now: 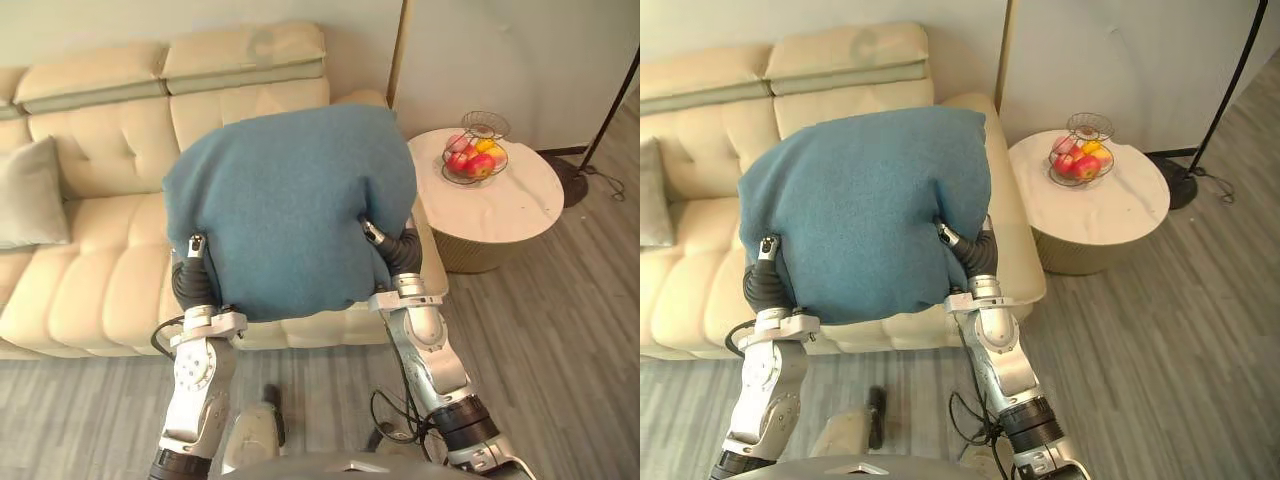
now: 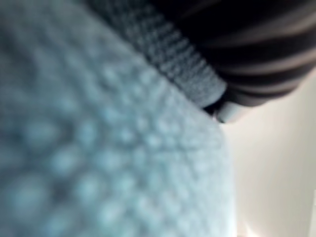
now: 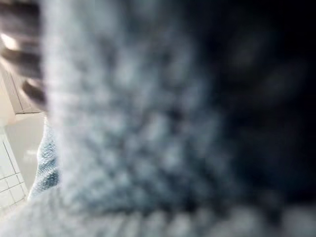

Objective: Pick up cushions and gather them together orderly.

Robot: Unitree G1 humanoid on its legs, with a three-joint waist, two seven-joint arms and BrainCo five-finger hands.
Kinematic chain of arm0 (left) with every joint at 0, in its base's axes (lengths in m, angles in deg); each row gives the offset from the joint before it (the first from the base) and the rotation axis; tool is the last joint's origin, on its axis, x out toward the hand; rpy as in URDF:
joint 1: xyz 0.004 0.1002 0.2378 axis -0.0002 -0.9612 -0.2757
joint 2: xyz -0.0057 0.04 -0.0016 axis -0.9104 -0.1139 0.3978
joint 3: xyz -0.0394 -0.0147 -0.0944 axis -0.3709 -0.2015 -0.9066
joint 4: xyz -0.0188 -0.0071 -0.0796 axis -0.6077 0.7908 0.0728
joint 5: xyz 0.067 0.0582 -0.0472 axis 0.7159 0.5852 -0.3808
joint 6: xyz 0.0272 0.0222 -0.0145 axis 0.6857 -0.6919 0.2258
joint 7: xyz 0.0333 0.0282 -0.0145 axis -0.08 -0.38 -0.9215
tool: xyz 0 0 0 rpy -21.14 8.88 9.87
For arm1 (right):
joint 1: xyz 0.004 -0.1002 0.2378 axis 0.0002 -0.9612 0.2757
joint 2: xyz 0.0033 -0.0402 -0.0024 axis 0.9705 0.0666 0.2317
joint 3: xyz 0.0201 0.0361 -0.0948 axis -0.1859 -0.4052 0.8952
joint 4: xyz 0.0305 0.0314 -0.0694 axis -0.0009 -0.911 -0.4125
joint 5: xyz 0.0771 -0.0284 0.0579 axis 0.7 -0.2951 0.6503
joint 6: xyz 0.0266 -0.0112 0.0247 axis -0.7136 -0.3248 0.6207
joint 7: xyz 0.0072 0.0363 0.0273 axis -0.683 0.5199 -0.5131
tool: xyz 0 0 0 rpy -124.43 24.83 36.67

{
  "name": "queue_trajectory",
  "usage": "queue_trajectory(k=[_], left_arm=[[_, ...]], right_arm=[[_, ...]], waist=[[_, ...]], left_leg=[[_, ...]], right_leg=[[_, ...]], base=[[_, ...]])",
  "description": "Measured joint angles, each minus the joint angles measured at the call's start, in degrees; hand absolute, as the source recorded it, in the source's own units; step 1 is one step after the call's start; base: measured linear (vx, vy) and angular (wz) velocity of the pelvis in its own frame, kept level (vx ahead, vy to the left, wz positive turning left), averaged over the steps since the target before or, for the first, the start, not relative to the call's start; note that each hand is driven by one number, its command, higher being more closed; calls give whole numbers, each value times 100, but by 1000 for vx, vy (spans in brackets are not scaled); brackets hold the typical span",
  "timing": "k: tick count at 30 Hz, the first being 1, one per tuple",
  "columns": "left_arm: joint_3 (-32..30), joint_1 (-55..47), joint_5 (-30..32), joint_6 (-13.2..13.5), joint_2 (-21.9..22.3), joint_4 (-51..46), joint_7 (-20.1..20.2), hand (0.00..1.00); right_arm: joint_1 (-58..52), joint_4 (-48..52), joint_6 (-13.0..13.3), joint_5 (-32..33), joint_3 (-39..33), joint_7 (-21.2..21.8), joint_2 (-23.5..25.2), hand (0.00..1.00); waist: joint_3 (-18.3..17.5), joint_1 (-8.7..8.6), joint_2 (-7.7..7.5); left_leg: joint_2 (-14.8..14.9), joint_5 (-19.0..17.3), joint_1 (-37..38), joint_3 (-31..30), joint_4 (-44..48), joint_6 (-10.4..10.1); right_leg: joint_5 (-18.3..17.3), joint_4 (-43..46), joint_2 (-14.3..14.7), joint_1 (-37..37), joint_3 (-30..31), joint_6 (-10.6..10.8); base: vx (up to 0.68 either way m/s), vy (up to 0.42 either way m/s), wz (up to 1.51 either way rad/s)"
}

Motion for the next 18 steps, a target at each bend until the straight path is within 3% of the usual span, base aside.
queue_trajectory(k=[2, 3, 4, 5, 7, 9, 10, 11, 12, 13, 14, 15, 18], left_arm=[[204, 112, 2, 7, 8, 31, 3, 100], [379, 347, 3, 29, 61, 181, 20, 100], [425, 471, 3, 34, 72, 267, 34, 100], [437, 588, -25, 53, -42, 434, 61, 100], [434, 594, -116, 59, -225, 588, 61, 100], [435, 510, -217, 52, -230, 744, 62, 100], [410, 323, -246, 46, -248, 836, 62, 100], [410, 210, -263, 42, -254, 835, 63, 100], [410, 174, -269, 41, -257, 835, 64, 100], [412, 125, -281, 22, -274, 835, 65, 100], [413, 125, -282, 8, -284, 836, 70, 100], [422, 121, -282, -16, -293, 834, 108, 100], [420, 128, -278, -16, -307, 831, 127, 100]], right_arm=[[0, 0, 28, 1, -184, -2, -27, 100], [3, 0, 66, 5, -425, -9, -82, 100], [4, -16, 88, 5, -520, -11, -80, 100], [-2, -109, 57, 7, -532, -20, 16, 100], [-29, -196, 8, 5, -524, -18, 136, 100], [-108, -257, -82, 8, -492, -8, 179, 100], [-198, -429, -127, 8, -432, 19, 316, 100], [-252, -563, -129, 9, -411, 29, 384, 100], [-262, -646, -130, 9, -403, 42, 406, 100], [-265, -799, -206, 12, -395, 60, 429, 100], [-267, -819, -231, 15, -395, 63, 424, 100], [-275, -877, -231, 19, -397, 67, 395, 100], [-267, -878, -230, 26, -401, 137, 397, 100]], waist=[[-90, -81, 118], [-148, -177, 199], [-166, -206, 196], [-216, -185, -19], [-266, -172, -207], [-249, 2, -237], [-222, 99, -273], [-139, 71, -310], [-104, 48, -339], [-72, -1, -419], [-50, -43, -441], [-28, -219, -462], [4, -177, -464]], left_leg=[[194, -77, 245, 219, -234, -156], [253, -80, 345, 493, -502, -197], [192, -53, 300, 537, -583, -520], [-61, -54, 90, 559, -305, -314], [-159, -431, -464, 391, 504, -144], [-174, -844, -751, 288, 1133, -21], [-316, -1063, -703, 281, 1255, 54], [-426, -1126, -588, 255, 1154, 186], [-484, -1119, -533, 263, 1093, 239], [-622, -1095, -470, 285, 988, 354], [-664, -1083, -447, 281, 948, 374], [-721, -1059, -405, 281, 836, 403], [-695, -947, -262, 285, 472, 478]], right_leg=[[181, -181, -72, 69, -168, 123], [411, -339, -193, 123, -354, 293], [525, -368, -289, 127, -423, 378], [854, -620, -438, 117, -373, 410], [1050, -896, -475, 167, -269, 491], [1022, -807, -545, 201, -236, 492], [559, -356, -654, -12, 209, 6], [-68, 103, -598, -306, 990, -305], [-315, 344, -511, -449, 1422, -260], [-705, 798, -90, -852, 2275, -67], [-726, 874, 83, -923, 2523, -76], [-735, 925, 347, -1001, 2890, -65], [-760, 913, 631, -1407, 2729, -51]], base=[[-33, 295, 59], [-39, 398, 92], [-35, 482, 92], [-13, 322, 53], [-45, 442, 50], [-60, 423, 24], [-40, 272, 11], [-49, 304, 17], [-25, 139, 35], [-8, 95, 31], [26, 66, 58], [52, 3, 46], [89, -47, -19]])
